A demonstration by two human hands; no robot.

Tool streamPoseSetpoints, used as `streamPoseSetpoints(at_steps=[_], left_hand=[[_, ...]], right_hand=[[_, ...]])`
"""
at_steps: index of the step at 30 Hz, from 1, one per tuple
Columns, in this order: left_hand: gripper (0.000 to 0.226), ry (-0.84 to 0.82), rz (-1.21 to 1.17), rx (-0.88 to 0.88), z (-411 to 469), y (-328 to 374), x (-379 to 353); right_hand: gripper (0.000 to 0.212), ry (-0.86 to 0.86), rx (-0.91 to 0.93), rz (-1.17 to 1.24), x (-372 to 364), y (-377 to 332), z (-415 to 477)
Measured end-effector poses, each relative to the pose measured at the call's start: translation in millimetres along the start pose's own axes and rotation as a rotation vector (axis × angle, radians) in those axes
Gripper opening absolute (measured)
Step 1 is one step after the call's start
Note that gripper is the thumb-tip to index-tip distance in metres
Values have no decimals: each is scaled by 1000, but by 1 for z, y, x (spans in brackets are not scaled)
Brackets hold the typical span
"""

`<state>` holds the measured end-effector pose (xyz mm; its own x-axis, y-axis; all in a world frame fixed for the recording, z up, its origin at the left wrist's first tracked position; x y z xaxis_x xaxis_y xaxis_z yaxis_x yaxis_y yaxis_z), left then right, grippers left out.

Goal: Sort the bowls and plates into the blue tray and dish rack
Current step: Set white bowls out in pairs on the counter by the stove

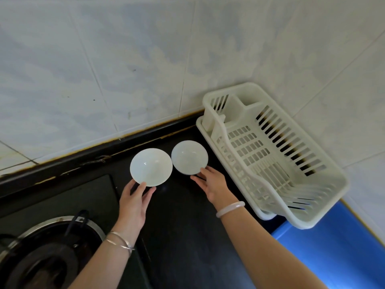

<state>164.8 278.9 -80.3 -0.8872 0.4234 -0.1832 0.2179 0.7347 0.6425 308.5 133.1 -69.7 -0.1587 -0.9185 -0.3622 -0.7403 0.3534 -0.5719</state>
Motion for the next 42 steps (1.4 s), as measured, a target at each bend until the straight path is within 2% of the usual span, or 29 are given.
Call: streamPoseSetpoints(at_steps=[13,28,35,39,42], left_hand=[[41,61,-168,17,12,20,-30],[42,74,-209,9,23,29,-36],[43,91,-123,-22,14,30,-38],[48,41,44,-92,-7,27,-33],[47,-24,195,-112,-33,18,-31]], right_hand=[[40,4,30,-20,-47,-12,24],[41,-16,38,-28,-62,-12,37],[47,-78,-24,-186,-60,-19,17],[51,-132,23,-355,-47,-26,-9],[46,-161,94,-475,-27,-31,-42]])
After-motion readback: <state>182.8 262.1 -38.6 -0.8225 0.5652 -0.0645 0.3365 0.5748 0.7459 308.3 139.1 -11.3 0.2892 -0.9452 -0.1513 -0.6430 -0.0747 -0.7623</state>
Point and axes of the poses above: each hand's wrist, its own z-axis towards the middle knuckle, its own x-axis out of the back of the hand, y = z × x, the point moved 1 cm from there along z, towards the middle knuckle, and after that the axes turned 13 degrees about z, right-handed, at the moved point
